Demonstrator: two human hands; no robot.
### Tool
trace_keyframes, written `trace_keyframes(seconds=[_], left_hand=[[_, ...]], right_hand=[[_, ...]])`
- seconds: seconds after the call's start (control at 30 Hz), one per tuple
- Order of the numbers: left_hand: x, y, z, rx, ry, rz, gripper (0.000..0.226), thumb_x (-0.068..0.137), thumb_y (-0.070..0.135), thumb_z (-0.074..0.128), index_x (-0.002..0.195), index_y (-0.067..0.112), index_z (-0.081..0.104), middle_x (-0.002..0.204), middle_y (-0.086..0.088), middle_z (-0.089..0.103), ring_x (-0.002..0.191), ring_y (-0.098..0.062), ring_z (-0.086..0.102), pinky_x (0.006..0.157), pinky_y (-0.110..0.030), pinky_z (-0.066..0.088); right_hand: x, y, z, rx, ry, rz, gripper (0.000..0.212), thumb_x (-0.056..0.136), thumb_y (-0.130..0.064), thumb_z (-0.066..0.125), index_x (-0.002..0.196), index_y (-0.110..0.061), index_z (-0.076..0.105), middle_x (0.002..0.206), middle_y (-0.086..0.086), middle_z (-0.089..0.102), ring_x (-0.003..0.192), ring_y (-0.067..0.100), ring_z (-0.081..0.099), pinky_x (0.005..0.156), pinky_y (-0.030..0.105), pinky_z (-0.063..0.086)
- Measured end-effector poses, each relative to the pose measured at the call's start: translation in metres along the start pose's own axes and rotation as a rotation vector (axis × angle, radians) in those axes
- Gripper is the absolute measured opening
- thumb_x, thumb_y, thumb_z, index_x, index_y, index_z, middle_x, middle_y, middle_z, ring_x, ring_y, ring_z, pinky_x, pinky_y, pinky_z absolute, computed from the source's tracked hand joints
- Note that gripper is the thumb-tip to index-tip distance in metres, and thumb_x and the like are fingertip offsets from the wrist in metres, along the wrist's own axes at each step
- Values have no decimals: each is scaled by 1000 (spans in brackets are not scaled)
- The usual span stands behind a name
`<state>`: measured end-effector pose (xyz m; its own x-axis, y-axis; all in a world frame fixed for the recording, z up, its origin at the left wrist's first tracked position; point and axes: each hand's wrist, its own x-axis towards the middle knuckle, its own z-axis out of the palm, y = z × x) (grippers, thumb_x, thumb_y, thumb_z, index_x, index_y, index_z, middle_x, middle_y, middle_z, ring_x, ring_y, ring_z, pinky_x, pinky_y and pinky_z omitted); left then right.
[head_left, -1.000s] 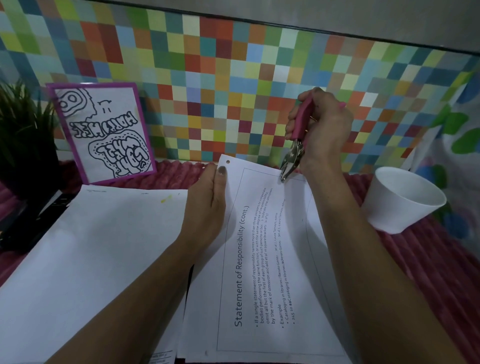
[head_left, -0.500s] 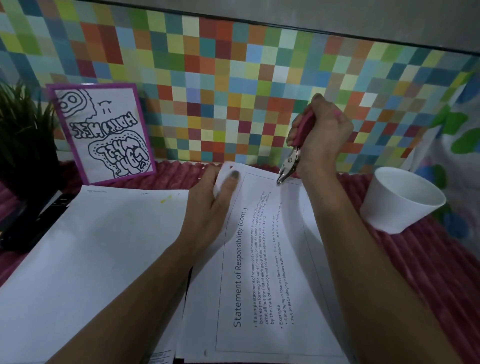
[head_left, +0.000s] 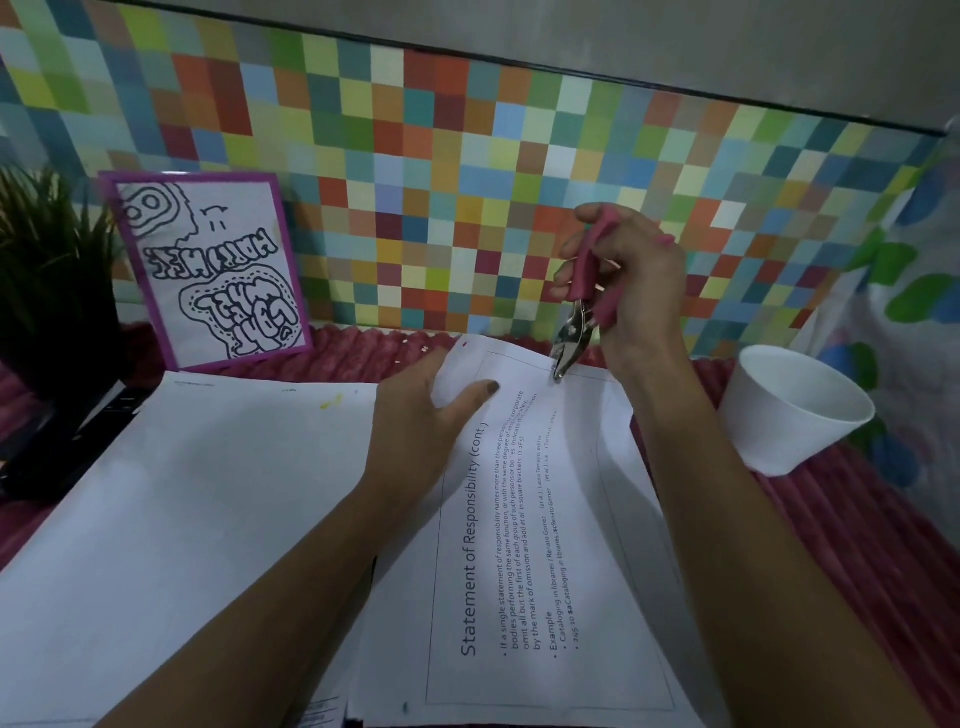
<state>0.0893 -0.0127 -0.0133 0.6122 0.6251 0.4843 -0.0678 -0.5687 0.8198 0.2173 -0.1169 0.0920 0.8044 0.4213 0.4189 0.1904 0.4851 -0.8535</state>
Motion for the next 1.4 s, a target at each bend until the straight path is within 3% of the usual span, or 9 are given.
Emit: trace_keyframes(seconds=[0.3, 0.4, 0.5, 0.57, 0.63, 0.7, 0.8, 1.03, 1.4], left_hand=[[-6, 10, 1, 4, 52, 118, 8, 84, 22, 72, 85, 14, 73, 75, 6, 71, 66, -10, 63, 65, -28, 50], [-9, 14, 0, 17, 40, 159, 8, 85, 18, 70, 79, 13, 69, 72, 4, 69, 66, -14, 64, 63, -37, 52], [-7, 12, -1, 14, 64, 138, 10, 85, 19, 69, 77, 17, 65, 72, 9, 67, 65, -6, 60, 64, -32, 51], [-4, 8, -2, -49, 81, 88, 5, 85, 20, 70, 86, 15, 69, 79, 7, 71, 71, -11, 65, 69, -38, 54], [-1, 4, -4, -61, 108, 43, 16, 84, 22, 72, 98, 15, 72, 89, 5, 73, 80, -14, 68, 76, -41, 55], [1, 1, -6, -44, 100, 24, 21, 84, 24, 72, 103, 14, 72, 94, 6, 74, 84, -12, 69, 79, -41, 57], [2, 0, -10, -202, 35, -63, 25, 83, 25, 73, 106, 16, 71, 99, 5, 74, 90, -15, 71, 82, -45, 57], [-2, 11, -11, -382, -11, -137, 20, 84, 12, 71, 104, 12, 72, 96, 3, 75, 88, -16, 72, 81, -42, 59], [-4, 14, -9, -352, -6, -102, 18, 83, 12, 72, 100, 17, 73, 95, 7, 75, 89, -13, 72, 84, -41, 58]], right_hand=[[4, 2, 1, 27, 378, 106, 37, 78, 11, 42, 110, 5, 59, 66, 10, 57, 50, 21, 55, 50, 29, 50], [4, -1, 8, 25, 327, 117, 27, 79, 10, 45, 99, -2, 59, 59, 6, 58, 48, 19, 54, 52, 29, 47], [3, -7, 8, 75, 115, 73, 33, 71, 8, 45, 99, 0, 61, 72, 15, 55, 56, 24, 54, 55, 31, 48], [3, -10, 4, 89, -21, 62, 40, 64, 3, 43, 99, 2, 61, 76, 17, 55, 59, 26, 53, 56, 33, 48], [4, -12, 1, 67, -66, 60, 40, 62, 1, 42, 97, 0, 61, 76, 17, 56, 59, 26, 54, 56, 32, 49], [6, -13, -3, 11, -29, 44, 36, 66, 3, 41, 96, -1, 62, 74, 15, 57, 58, 25, 54, 54, 30, 50], [11, -12, -12, -46, 59, 29, 33, 74, 7, 39, 97, -1, 61, 70, 11, 57, 56, 22, 54, 53, 29, 49], [15, -16, -35, 5, 205, -17, 15, 78, -14, 57, 87, -3, 63, 64, 12, 58, 49, 23, 50, 47, 28, 41], [14, -21, -39, -36, 223, -83, 25, 93, -23, 55, 80, -3, 62, 61, 12, 57, 46, 23, 48, 46, 28, 41]])
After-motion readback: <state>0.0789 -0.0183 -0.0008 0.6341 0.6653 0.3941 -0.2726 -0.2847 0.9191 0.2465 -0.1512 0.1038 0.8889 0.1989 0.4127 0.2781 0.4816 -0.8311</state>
